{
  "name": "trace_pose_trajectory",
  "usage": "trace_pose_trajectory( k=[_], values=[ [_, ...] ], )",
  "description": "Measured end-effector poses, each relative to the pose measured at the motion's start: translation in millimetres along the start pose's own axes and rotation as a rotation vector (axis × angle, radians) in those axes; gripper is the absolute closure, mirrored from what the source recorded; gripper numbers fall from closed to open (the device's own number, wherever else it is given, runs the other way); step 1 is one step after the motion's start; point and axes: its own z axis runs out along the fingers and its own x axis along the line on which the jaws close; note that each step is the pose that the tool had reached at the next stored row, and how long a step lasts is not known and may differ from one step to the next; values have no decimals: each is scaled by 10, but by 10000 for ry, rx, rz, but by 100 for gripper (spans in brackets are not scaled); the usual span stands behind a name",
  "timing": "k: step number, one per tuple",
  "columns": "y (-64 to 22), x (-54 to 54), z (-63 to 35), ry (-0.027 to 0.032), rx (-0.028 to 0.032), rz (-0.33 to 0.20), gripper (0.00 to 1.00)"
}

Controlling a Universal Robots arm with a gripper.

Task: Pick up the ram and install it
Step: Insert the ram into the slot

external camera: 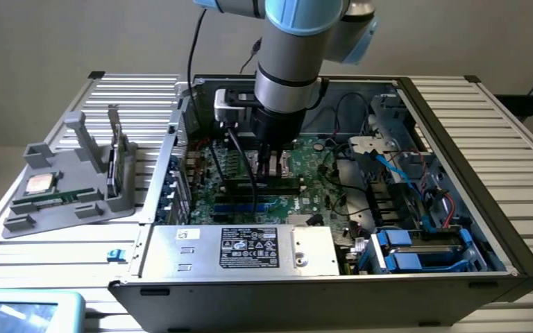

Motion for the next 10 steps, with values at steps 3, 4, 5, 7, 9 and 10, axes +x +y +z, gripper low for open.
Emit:
trace_pose_trajectory(
  k=[3,4,5,7,9,10],
  values=[
    [-7,0,4,0,-40,-29,89],
    [-10,0,6,0,-55,-36,89],
    [-15,0,7,2,-68,-43,89],
    [-27,0,10,3,-88,-55,89],
    [-35,1,10,6,-97,-61,89],
    [-35,1,10,5,-100,-60,89]
  ],
)
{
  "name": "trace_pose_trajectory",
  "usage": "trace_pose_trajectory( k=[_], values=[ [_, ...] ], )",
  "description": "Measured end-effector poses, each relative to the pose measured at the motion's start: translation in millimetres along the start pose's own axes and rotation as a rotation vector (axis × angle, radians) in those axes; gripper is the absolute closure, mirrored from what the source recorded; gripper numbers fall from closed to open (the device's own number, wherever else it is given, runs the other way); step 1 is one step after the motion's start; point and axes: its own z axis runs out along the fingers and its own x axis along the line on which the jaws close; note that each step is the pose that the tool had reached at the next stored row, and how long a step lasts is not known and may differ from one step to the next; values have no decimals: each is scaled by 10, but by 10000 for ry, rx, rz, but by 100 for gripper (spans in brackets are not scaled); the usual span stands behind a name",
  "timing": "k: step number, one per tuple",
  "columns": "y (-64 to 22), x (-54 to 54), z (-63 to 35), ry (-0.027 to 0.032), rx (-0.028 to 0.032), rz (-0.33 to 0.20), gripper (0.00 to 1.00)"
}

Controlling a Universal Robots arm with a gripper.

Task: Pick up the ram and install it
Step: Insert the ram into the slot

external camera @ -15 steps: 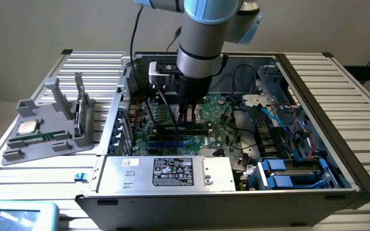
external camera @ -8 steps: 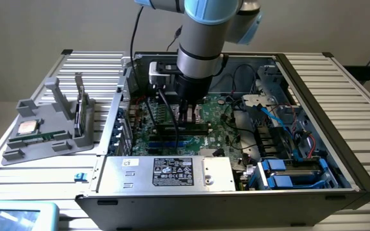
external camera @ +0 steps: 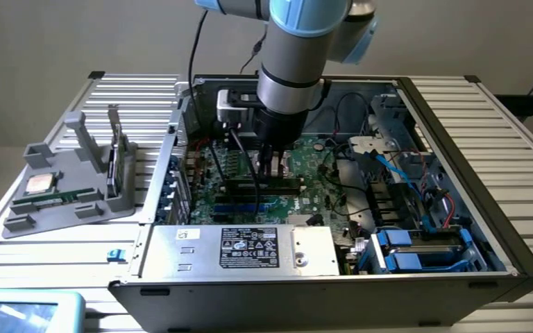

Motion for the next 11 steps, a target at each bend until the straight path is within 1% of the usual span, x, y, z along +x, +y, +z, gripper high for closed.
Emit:
trace_pose_trajectory(
  k=[2,3,6,7,11],
  values=[
    [-1,0,1,-1,-12,0,89],
    [-2,0,1,-3,-40,-1,89],
    [-10,1,-1,-1,-203,6,89],
    [-11,2,-1,0,-230,7,89],
    [-13,2,-1,-1,-235,8,89]
  ],
)
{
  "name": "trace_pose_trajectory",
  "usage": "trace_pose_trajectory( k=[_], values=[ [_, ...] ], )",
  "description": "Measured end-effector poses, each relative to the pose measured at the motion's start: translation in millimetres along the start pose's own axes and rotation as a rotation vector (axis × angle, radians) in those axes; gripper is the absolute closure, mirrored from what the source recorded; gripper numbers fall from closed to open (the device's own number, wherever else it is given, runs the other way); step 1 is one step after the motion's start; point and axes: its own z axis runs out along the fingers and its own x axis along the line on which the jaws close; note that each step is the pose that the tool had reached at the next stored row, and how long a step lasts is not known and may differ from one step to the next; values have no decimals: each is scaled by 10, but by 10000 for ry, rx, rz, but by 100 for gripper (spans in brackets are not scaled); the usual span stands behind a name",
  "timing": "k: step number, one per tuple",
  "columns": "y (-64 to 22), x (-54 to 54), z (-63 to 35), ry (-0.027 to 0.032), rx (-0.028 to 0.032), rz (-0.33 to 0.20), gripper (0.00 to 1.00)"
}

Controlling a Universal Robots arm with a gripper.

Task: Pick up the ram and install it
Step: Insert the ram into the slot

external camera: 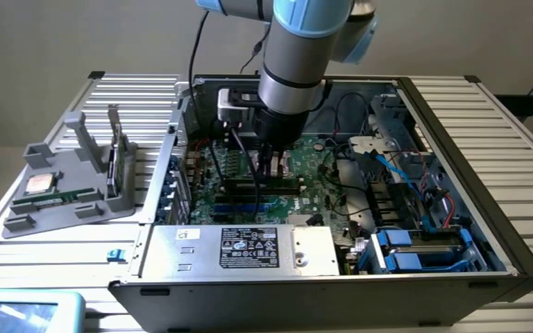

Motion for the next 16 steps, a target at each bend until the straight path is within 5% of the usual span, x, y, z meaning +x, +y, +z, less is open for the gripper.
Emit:
trace_pose_trajectory(
  k=[16],
  values=[
    [6,1,1,-25,20,-7,89]
  ],
)
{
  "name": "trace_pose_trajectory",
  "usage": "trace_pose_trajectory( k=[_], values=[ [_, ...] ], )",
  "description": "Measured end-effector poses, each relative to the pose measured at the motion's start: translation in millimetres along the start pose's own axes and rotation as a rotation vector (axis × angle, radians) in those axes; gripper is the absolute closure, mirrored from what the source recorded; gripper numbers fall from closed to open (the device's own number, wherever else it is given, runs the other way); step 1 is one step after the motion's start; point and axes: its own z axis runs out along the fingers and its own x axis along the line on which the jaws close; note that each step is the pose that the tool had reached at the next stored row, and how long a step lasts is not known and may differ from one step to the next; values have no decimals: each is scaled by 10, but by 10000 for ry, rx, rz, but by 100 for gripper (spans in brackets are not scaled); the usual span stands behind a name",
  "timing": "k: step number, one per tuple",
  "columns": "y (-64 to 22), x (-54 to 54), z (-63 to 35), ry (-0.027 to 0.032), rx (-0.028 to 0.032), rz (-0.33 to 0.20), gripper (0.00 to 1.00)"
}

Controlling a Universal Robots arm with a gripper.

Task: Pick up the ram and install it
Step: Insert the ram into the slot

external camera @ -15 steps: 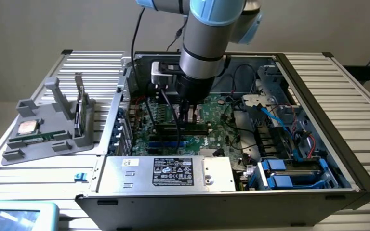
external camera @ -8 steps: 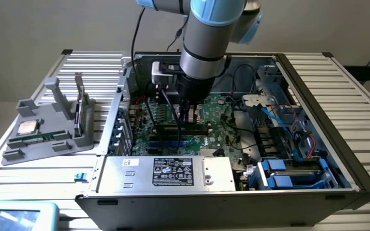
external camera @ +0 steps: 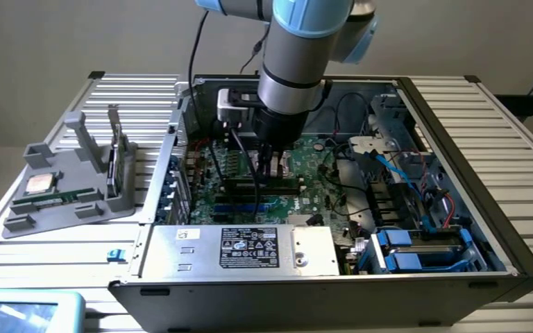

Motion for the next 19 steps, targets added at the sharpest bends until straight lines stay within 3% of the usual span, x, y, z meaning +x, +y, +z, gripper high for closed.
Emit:
trace_pose_trajectory(
  k=[6,19],
  values=[
    [0,0,0,-79,79,-15,89],
    [0,15,0,-79,82,-10,89]
  ],
)
